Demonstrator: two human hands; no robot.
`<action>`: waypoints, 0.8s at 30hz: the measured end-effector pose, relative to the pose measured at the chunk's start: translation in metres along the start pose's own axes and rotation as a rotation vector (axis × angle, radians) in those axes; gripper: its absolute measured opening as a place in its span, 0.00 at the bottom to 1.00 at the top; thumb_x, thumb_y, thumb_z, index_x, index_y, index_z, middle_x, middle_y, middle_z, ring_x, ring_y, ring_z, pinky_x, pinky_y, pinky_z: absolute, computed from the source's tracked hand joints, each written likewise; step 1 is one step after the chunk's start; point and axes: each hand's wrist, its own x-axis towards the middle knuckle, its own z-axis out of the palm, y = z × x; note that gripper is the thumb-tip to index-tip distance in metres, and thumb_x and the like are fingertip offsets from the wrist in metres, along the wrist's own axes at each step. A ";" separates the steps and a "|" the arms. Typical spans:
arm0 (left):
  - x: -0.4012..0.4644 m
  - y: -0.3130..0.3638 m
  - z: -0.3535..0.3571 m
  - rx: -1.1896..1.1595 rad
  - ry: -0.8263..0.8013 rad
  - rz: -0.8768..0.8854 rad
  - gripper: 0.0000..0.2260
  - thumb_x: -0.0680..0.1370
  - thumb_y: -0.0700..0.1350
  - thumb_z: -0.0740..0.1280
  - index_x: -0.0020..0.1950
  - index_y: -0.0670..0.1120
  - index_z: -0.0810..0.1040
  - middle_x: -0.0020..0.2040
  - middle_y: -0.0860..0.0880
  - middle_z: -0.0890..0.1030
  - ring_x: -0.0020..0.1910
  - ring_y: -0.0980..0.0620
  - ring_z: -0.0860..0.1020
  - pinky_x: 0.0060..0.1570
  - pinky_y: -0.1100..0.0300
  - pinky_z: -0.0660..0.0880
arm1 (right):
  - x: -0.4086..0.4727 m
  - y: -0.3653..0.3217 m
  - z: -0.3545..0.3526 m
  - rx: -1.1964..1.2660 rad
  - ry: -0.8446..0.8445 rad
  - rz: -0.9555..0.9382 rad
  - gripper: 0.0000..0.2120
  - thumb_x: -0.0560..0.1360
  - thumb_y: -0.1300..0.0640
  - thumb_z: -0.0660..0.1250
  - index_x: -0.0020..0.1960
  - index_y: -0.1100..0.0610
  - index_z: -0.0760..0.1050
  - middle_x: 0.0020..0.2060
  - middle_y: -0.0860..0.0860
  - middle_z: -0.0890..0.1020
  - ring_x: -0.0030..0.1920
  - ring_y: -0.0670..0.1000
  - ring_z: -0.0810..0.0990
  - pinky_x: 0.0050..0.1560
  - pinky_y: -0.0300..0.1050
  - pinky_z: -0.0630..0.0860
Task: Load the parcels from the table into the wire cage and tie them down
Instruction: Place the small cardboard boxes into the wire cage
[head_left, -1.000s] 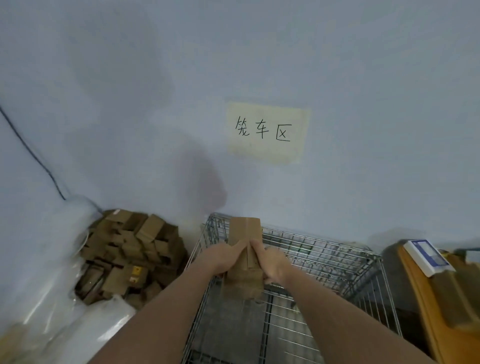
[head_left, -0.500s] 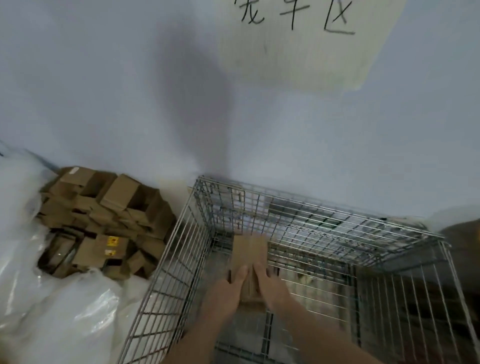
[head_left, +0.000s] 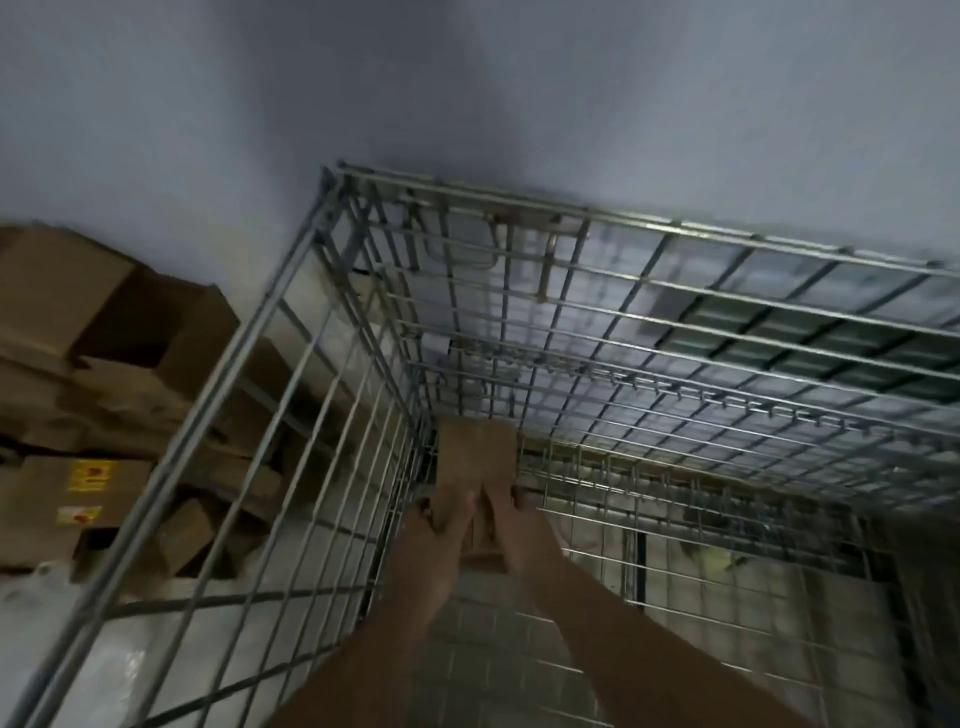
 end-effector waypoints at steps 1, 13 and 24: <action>0.015 -0.002 0.002 -0.005 0.016 0.009 0.37 0.68 0.74 0.60 0.64 0.47 0.74 0.48 0.56 0.81 0.43 0.58 0.80 0.36 0.64 0.74 | 0.015 -0.001 0.003 0.001 -0.002 -0.010 0.24 0.80 0.37 0.56 0.63 0.54 0.74 0.52 0.54 0.83 0.46 0.51 0.81 0.38 0.42 0.71; 0.075 -0.035 0.016 -0.116 0.124 -0.040 0.30 0.78 0.68 0.61 0.67 0.46 0.76 0.52 0.51 0.82 0.41 0.54 0.77 0.40 0.61 0.71 | 0.070 0.012 0.044 0.000 0.013 -0.010 0.28 0.81 0.38 0.55 0.72 0.55 0.68 0.62 0.56 0.80 0.60 0.58 0.79 0.65 0.56 0.74; 0.039 -0.035 0.021 -0.206 0.177 -0.442 0.37 0.80 0.67 0.55 0.73 0.36 0.70 0.69 0.36 0.75 0.65 0.38 0.76 0.65 0.47 0.72 | 0.074 -0.004 0.059 0.079 -0.007 0.090 0.39 0.77 0.30 0.54 0.76 0.59 0.63 0.67 0.58 0.76 0.63 0.59 0.77 0.67 0.56 0.73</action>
